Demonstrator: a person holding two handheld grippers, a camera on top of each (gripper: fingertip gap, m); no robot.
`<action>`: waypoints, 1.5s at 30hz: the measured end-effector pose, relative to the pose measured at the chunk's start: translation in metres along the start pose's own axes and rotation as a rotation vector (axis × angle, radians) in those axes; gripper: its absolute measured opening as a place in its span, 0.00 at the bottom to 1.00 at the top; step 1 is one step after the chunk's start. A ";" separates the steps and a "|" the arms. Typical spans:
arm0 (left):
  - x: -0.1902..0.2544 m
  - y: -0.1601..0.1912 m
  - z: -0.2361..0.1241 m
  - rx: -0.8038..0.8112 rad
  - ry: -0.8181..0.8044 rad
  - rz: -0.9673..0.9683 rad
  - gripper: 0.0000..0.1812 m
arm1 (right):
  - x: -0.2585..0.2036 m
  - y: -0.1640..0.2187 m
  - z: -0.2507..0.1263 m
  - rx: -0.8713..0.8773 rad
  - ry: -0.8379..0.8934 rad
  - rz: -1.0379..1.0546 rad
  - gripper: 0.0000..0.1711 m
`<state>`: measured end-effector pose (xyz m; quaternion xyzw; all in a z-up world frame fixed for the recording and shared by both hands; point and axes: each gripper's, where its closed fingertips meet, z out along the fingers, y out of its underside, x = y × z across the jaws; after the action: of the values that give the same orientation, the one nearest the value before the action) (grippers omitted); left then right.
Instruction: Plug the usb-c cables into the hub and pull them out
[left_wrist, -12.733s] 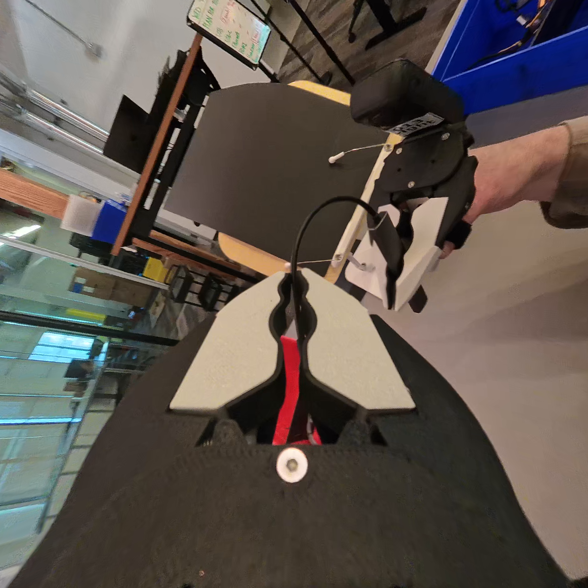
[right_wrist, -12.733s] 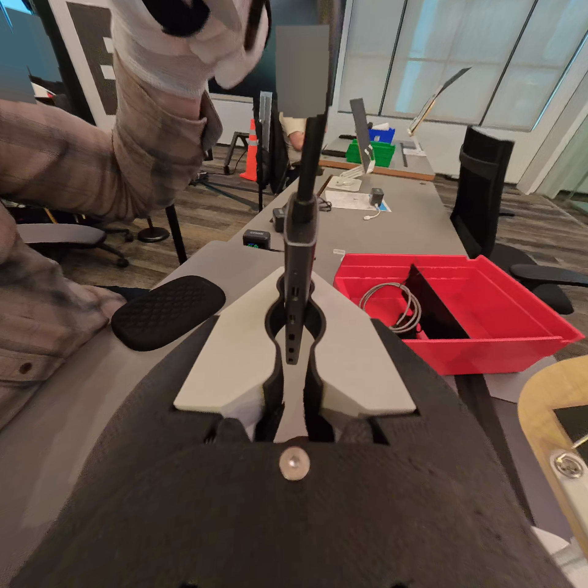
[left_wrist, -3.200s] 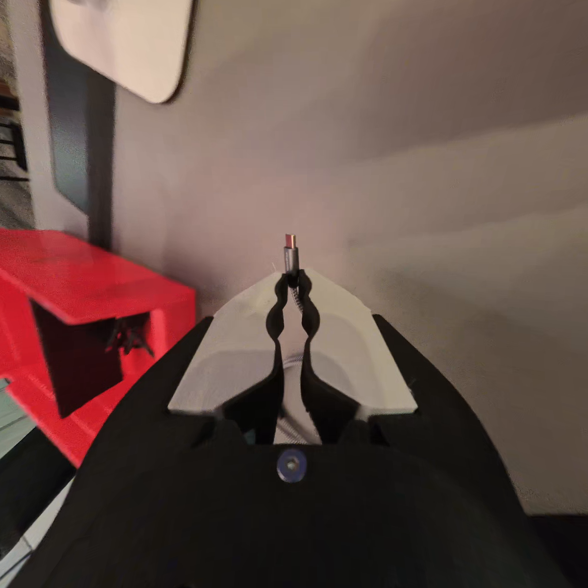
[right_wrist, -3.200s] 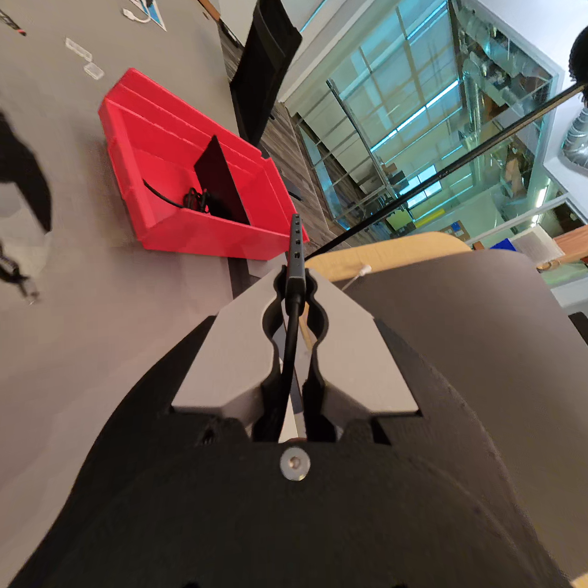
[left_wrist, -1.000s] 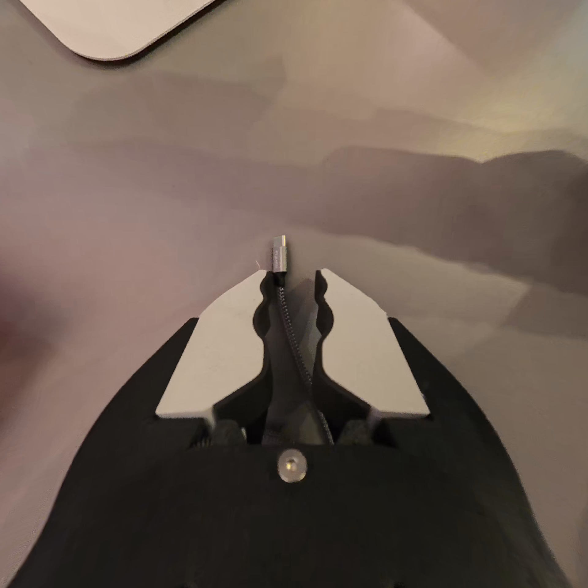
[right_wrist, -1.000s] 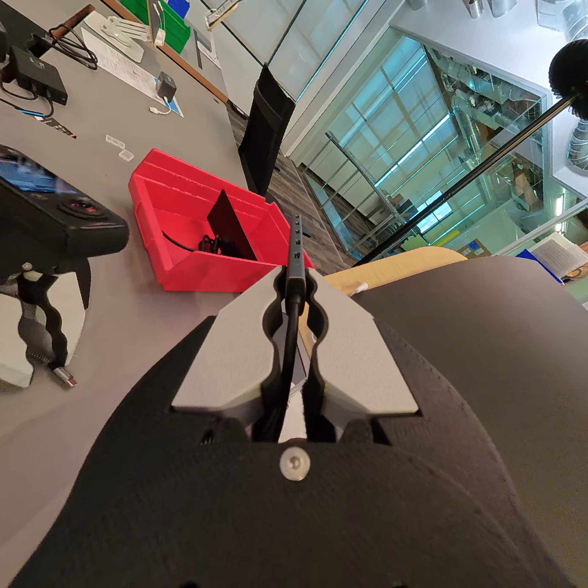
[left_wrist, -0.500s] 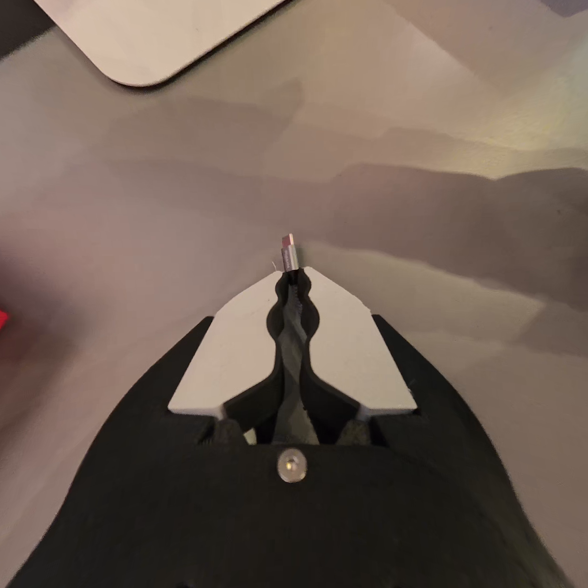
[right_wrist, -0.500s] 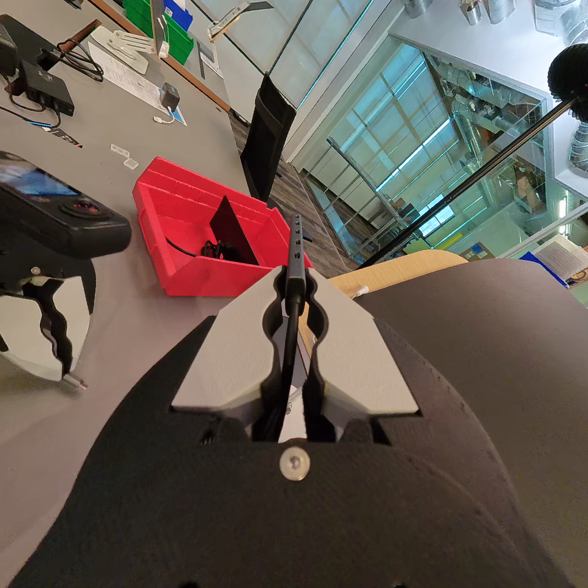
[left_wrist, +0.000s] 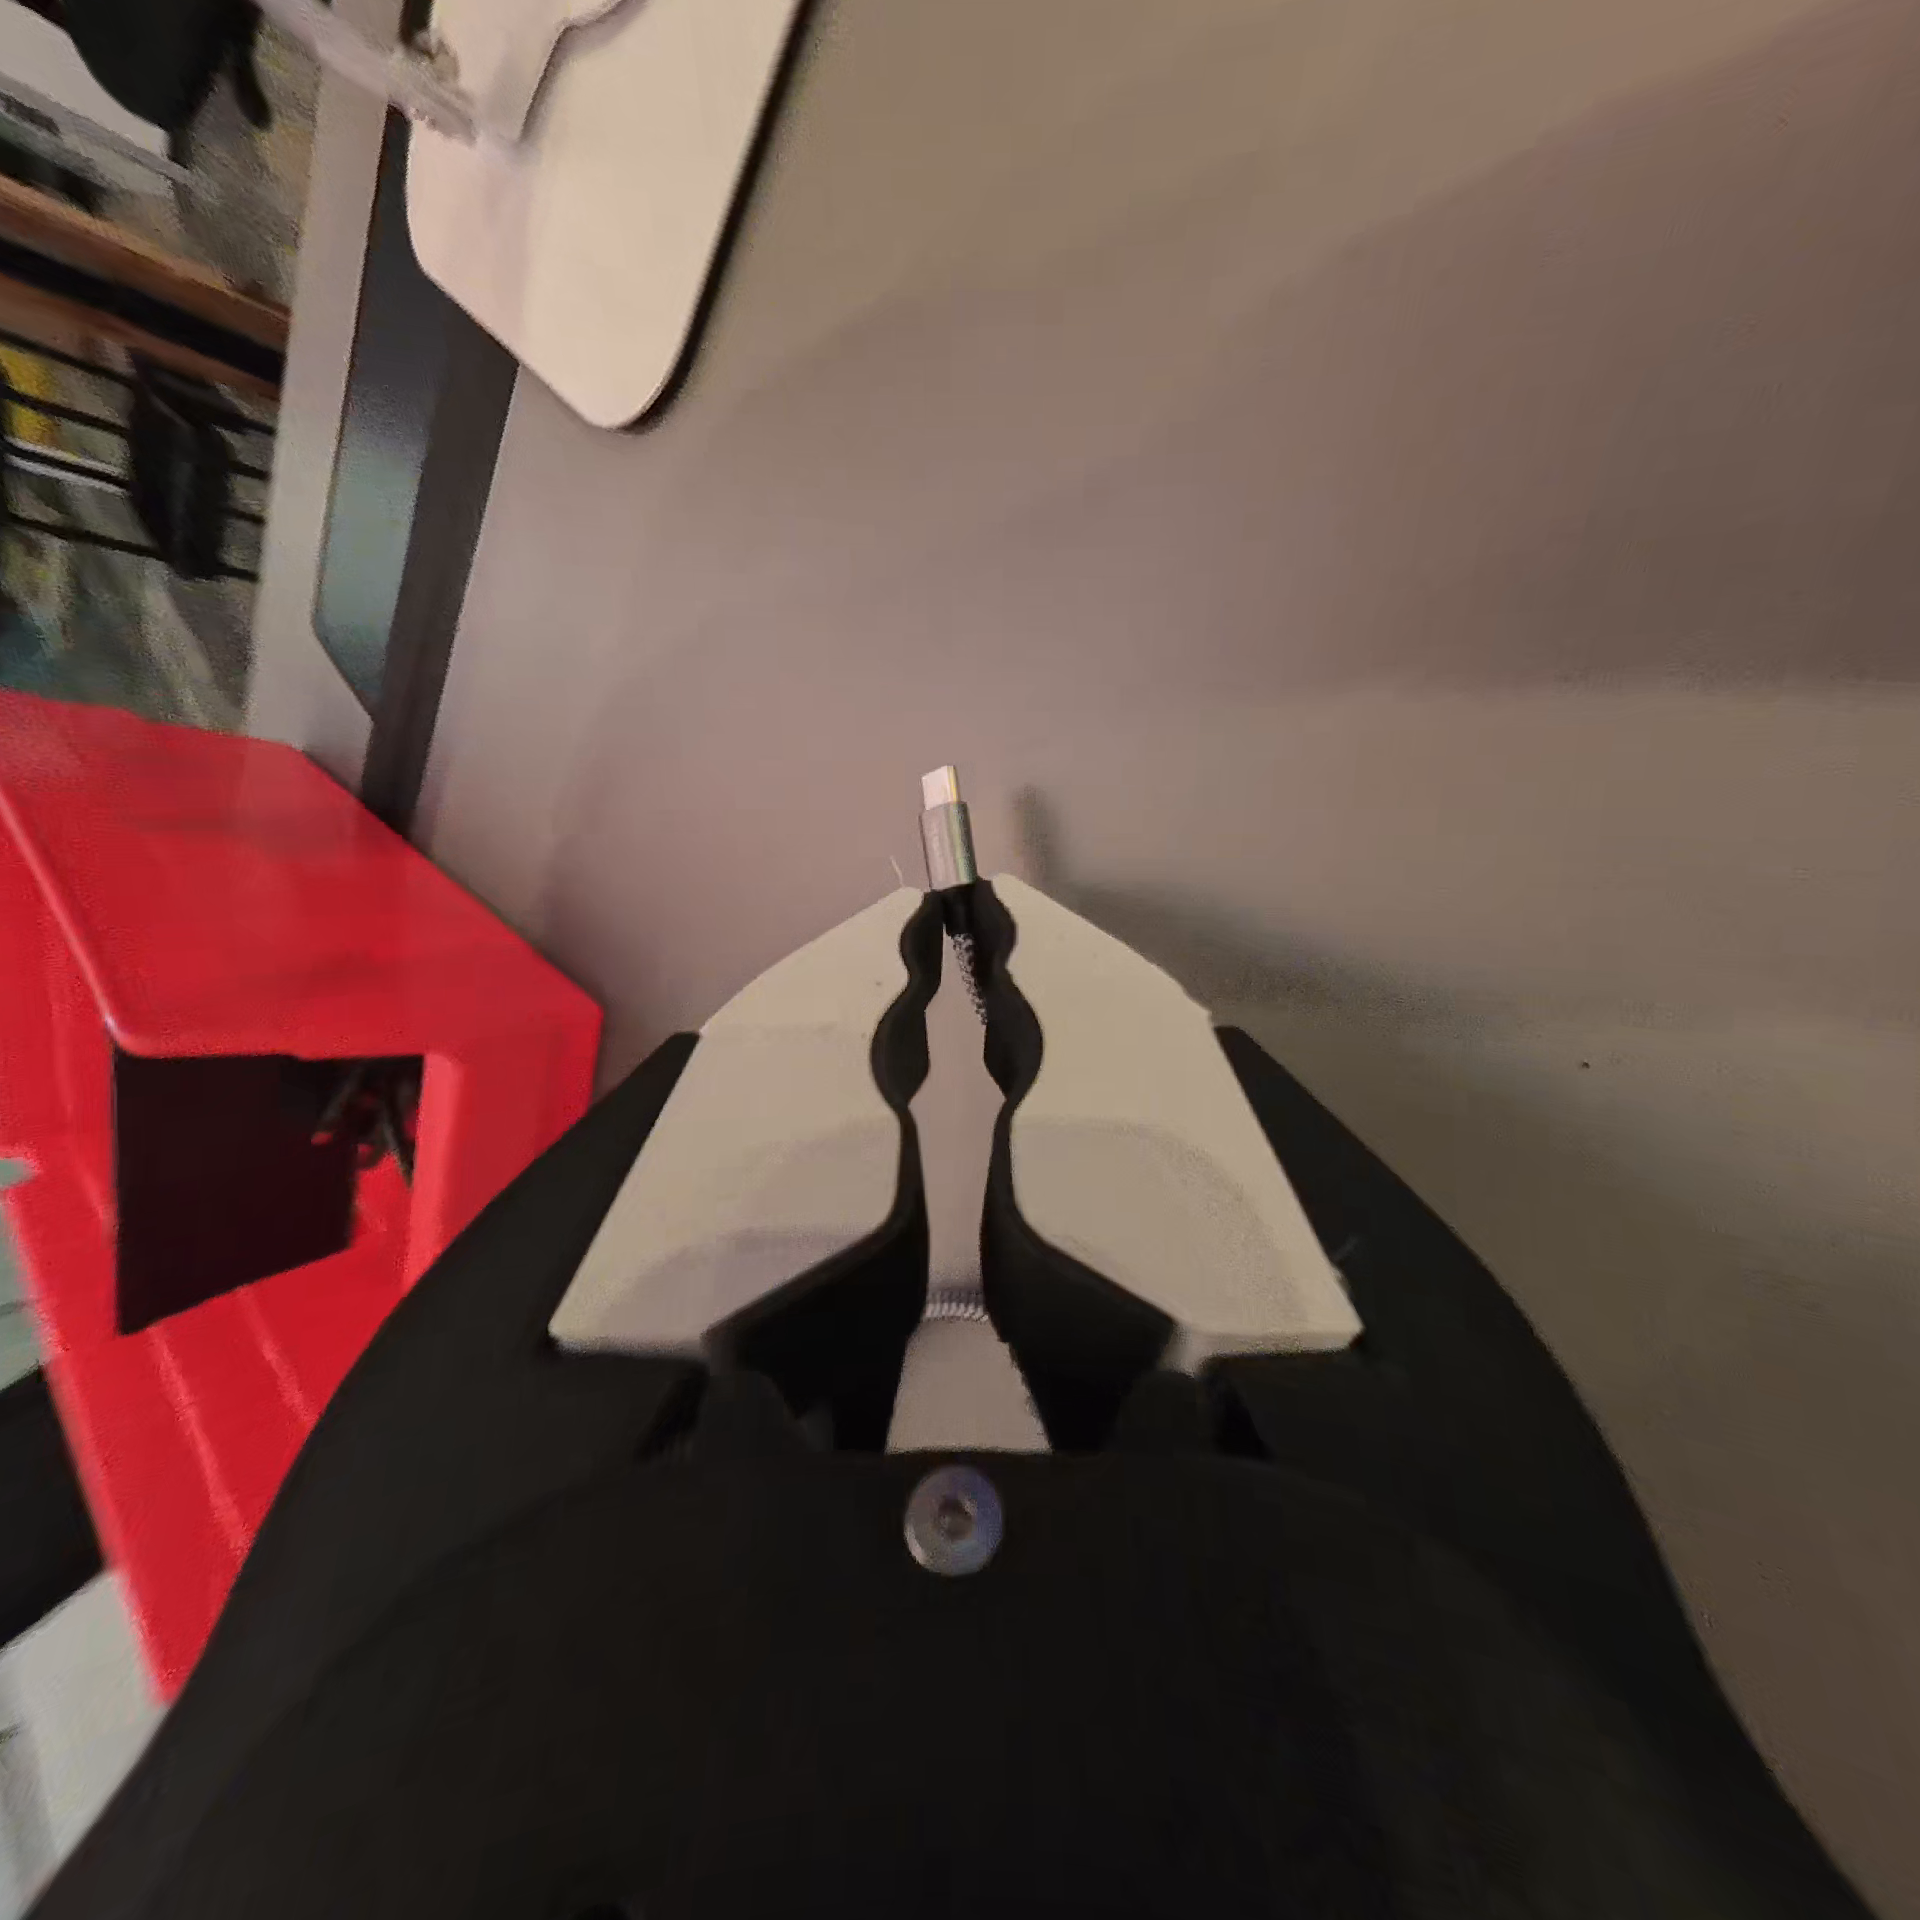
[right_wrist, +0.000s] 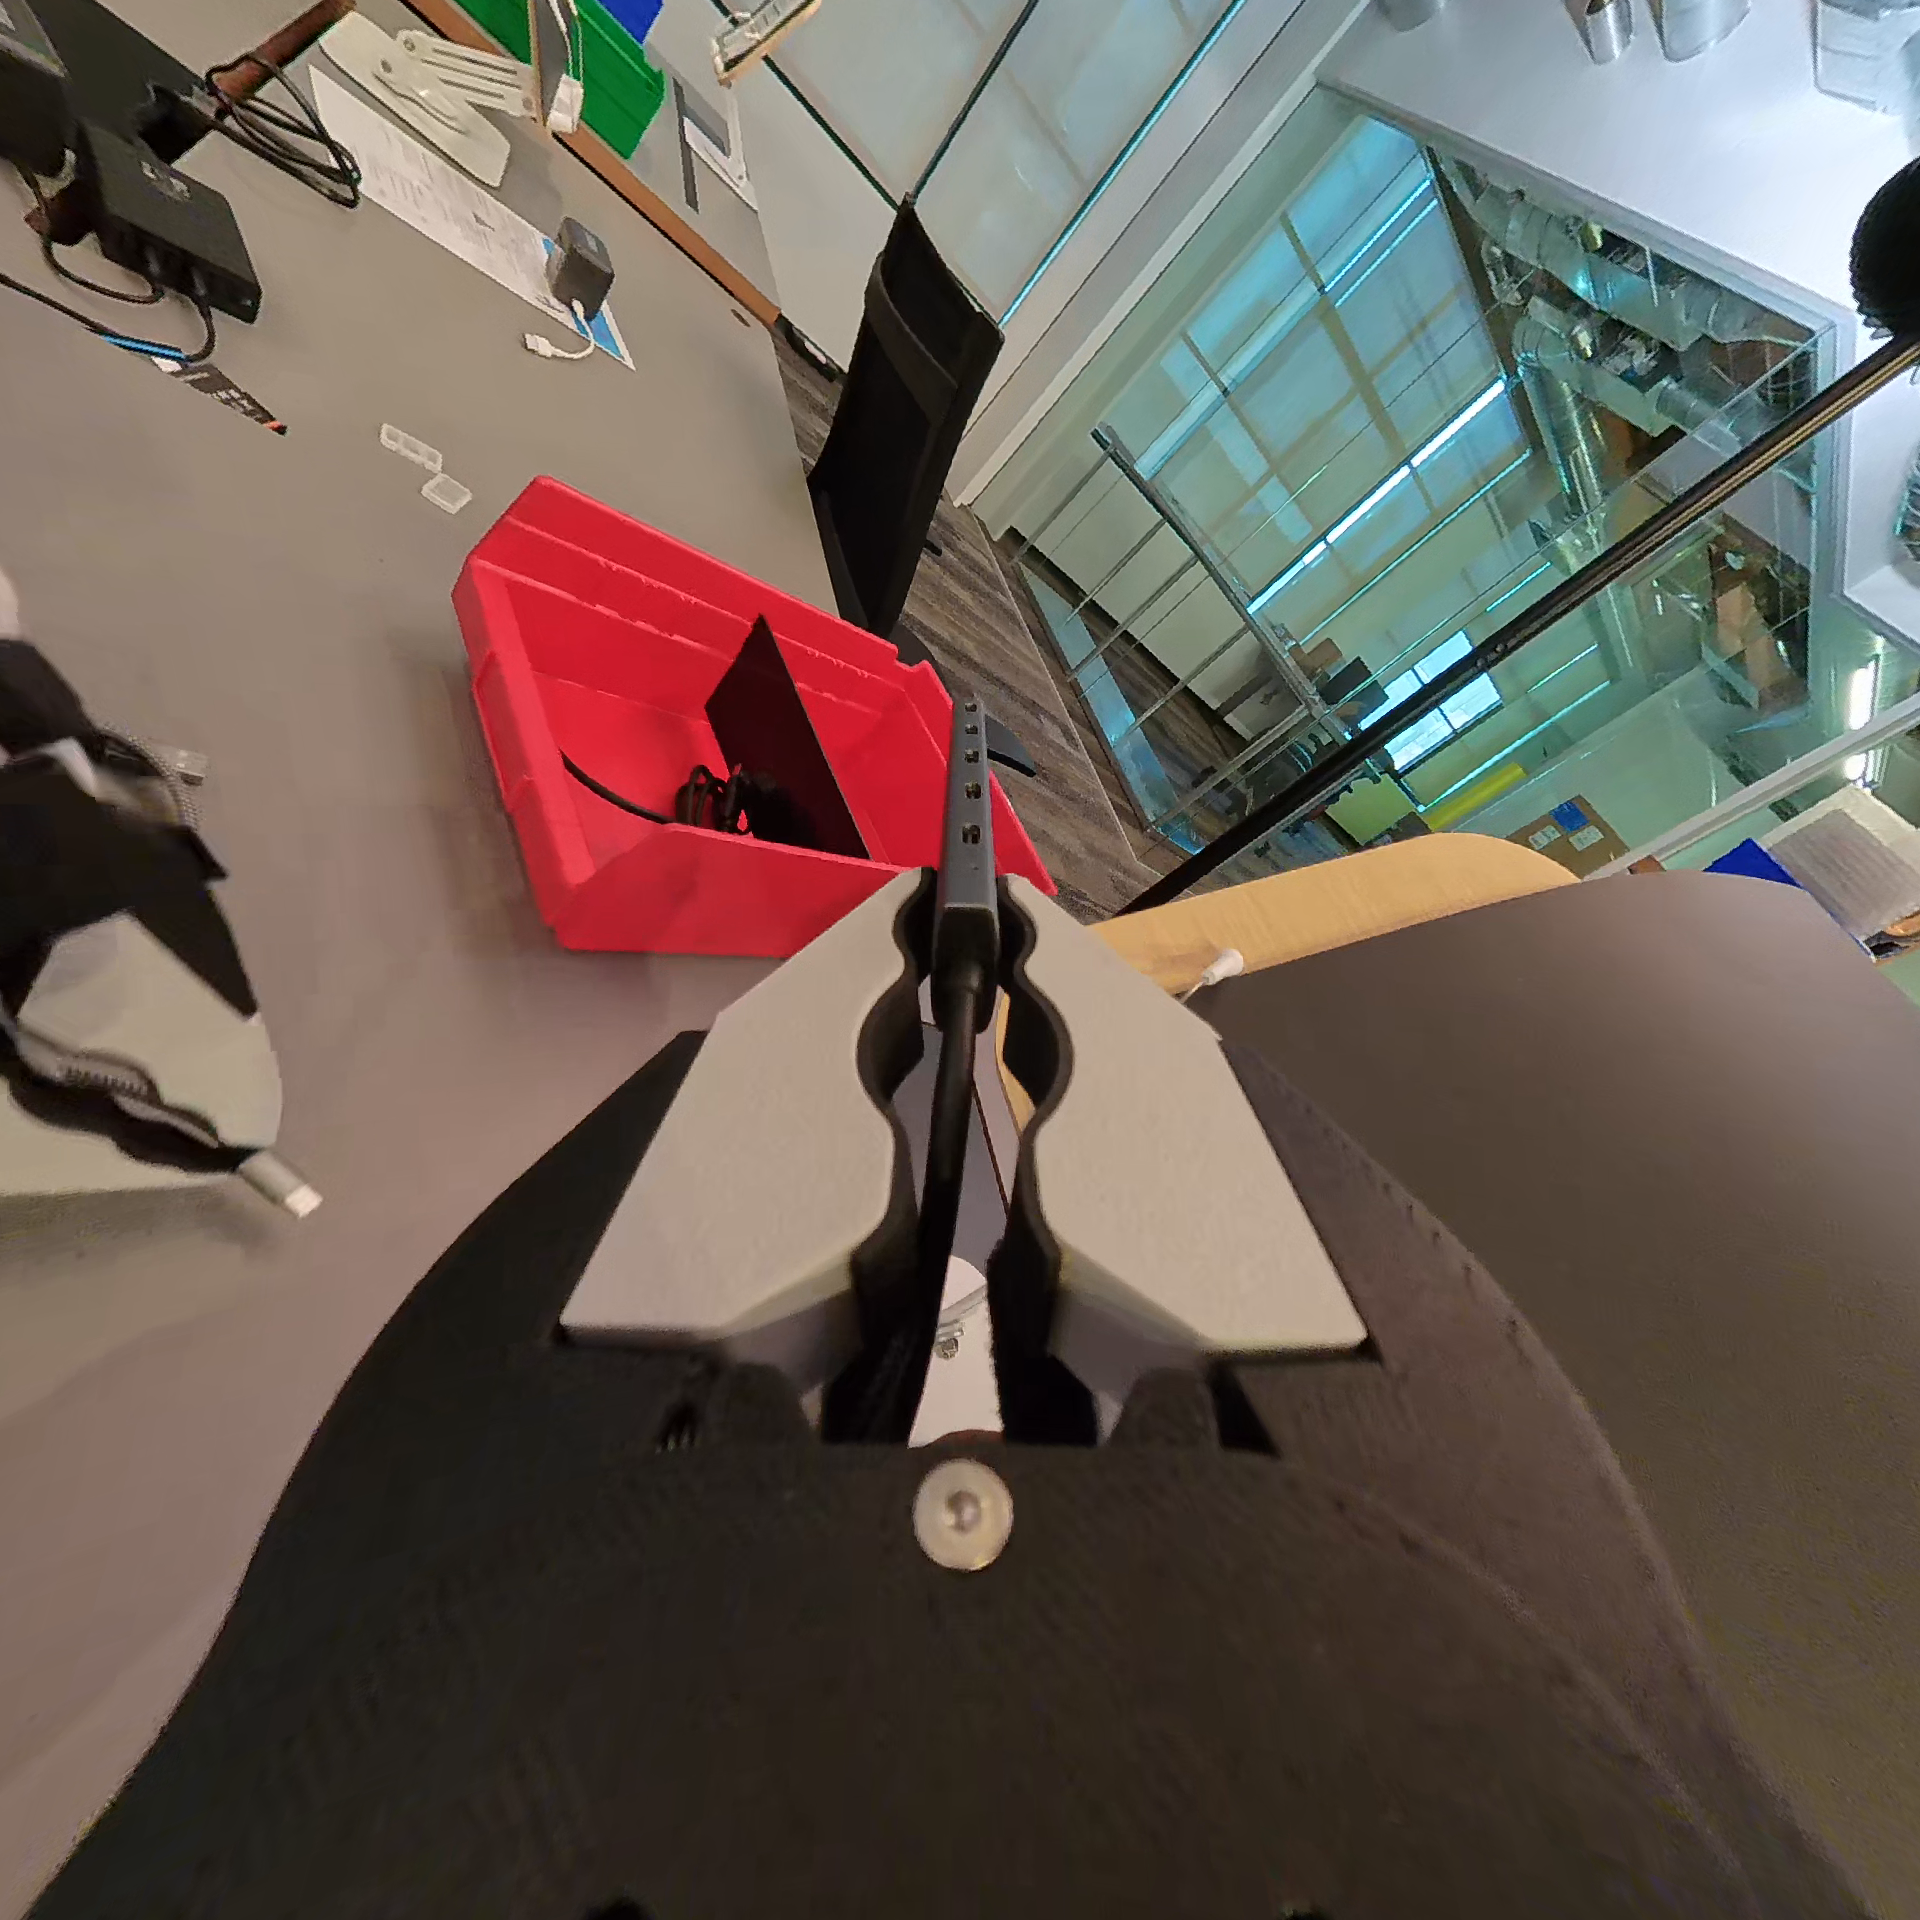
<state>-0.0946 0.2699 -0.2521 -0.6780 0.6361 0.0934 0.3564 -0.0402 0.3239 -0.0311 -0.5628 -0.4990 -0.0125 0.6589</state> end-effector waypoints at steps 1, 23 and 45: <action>0.004 0.000 0.004 -0.026 -0.013 0.041 0.03 | 0.000 0.000 0.000 0.001 0.001 0.000 0.04; 0.018 -0.015 0.010 0.154 0.815 -0.664 0.05 | 0.010 -0.002 -0.010 0.033 0.019 0.035 0.04; -0.008 0.003 -0.058 0.265 0.184 -0.230 0.02 | -0.040 0.006 0.001 -0.216 -0.192 -0.203 0.04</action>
<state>-0.1182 0.2415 -0.2063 -0.6991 0.5910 -0.0951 0.3912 -0.0570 0.3047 -0.0624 -0.5755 -0.6098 -0.0785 0.5392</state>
